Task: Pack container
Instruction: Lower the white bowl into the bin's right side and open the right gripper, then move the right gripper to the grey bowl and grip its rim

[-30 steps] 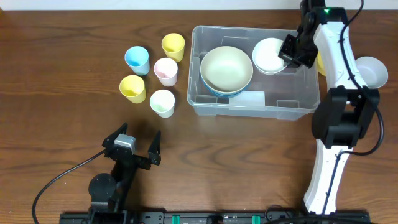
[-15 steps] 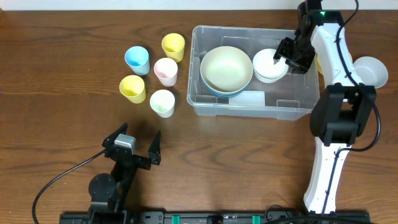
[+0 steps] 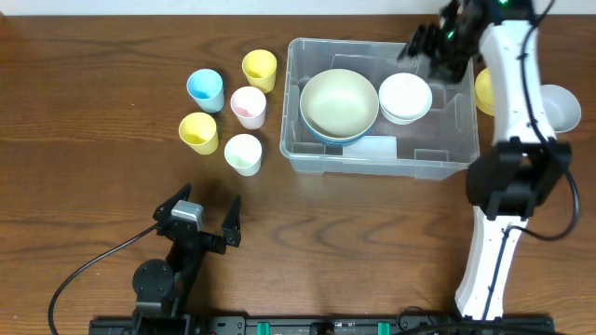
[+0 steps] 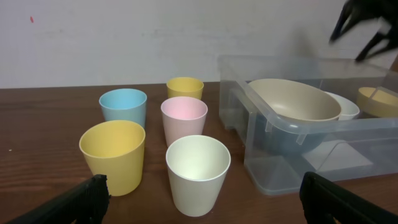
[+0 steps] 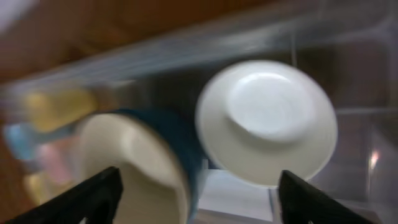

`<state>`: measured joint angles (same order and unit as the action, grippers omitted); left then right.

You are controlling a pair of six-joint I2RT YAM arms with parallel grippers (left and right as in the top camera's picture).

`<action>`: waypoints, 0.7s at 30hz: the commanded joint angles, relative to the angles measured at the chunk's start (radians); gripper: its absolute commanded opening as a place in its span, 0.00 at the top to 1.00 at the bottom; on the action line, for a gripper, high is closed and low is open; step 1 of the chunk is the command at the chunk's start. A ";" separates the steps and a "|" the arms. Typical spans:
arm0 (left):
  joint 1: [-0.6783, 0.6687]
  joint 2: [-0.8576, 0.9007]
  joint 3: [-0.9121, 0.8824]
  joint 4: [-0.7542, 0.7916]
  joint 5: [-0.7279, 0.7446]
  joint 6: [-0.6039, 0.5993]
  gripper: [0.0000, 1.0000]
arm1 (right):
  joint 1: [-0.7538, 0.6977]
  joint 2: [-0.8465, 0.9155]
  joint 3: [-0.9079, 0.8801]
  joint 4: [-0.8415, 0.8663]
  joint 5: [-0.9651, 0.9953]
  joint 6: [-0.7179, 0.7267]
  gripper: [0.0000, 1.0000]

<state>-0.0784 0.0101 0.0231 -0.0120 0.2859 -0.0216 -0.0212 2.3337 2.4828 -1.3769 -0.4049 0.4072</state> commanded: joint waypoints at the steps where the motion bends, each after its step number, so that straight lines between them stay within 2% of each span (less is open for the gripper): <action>1: 0.005 -0.006 -0.019 -0.033 0.017 0.014 0.02 | -0.087 -0.140 0.129 -0.038 0.073 0.021 0.10; 4: 0.005 -0.006 -0.019 -0.033 0.017 0.014 0.02 | -0.175 -0.182 0.144 -0.084 0.278 0.081 0.01; 8: 0.005 -0.006 -0.019 -0.033 0.017 0.014 0.02 | -0.303 -0.169 0.112 -0.127 0.402 0.079 0.01; 14: 0.005 -0.006 -0.019 -0.033 0.017 0.014 0.02 | -0.459 -0.110 -0.007 -0.133 0.419 0.013 0.01; 21: 0.005 -0.006 -0.019 -0.033 0.017 0.014 0.02 | -0.550 -0.054 -0.163 -0.039 0.415 -0.050 0.01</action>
<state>-0.0784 0.0101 0.0231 -0.0120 0.2859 -0.0216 -0.5446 2.2696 2.3528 -1.4349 -0.0067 0.4038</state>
